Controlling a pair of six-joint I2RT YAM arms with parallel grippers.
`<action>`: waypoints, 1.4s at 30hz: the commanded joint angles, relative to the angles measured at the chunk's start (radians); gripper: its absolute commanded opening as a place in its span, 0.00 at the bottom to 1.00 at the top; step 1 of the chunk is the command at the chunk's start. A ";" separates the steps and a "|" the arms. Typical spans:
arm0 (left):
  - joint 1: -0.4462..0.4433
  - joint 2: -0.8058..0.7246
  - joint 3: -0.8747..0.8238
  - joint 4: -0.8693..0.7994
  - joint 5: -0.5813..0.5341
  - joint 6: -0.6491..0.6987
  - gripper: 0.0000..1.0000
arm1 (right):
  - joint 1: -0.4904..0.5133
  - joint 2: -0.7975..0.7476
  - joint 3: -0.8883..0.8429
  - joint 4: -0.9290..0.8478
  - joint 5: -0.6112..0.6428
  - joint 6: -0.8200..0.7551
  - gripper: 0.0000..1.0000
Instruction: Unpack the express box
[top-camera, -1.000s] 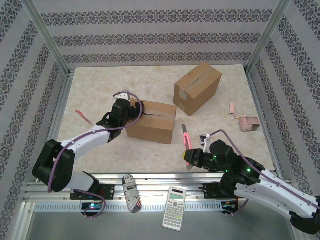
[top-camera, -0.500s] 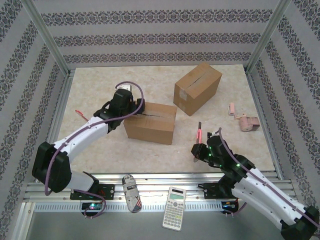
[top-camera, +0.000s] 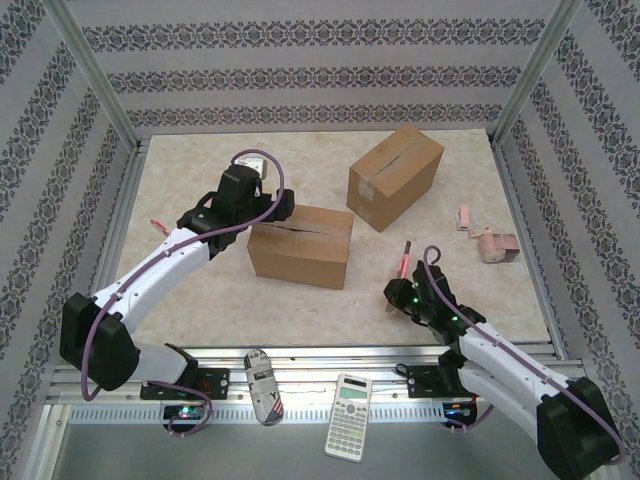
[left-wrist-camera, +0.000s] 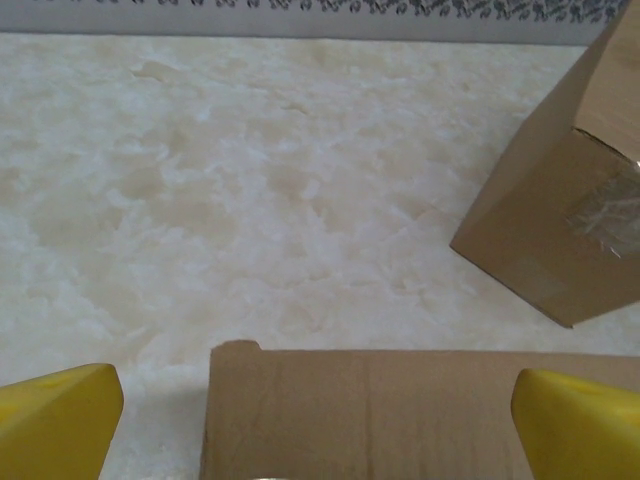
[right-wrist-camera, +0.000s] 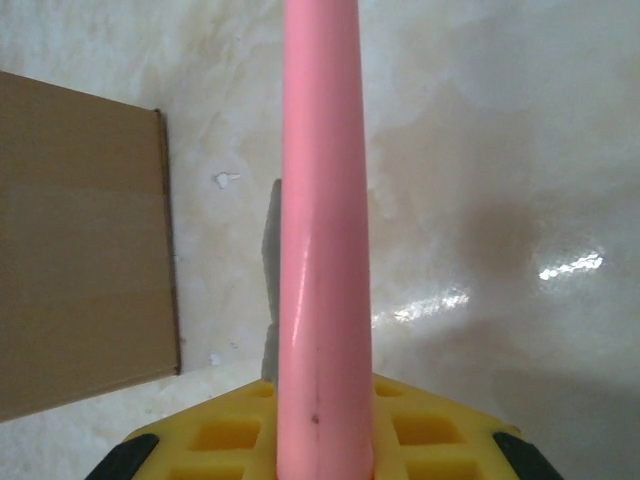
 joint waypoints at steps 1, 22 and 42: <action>-0.011 -0.024 0.000 -0.051 0.049 0.008 1.00 | -0.008 0.068 0.004 0.062 0.005 0.011 0.00; 0.028 0.344 0.483 -0.358 0.010 0.087 1.00 | -0.014 0.012 -0.020 -0.149 0.039 0.163 0.59; 0.110 0.758 0.922 -0.690 -0.088 0.127 0.96 | 0.383 0.091 0.442 -0.468 0.122 0.027 0.98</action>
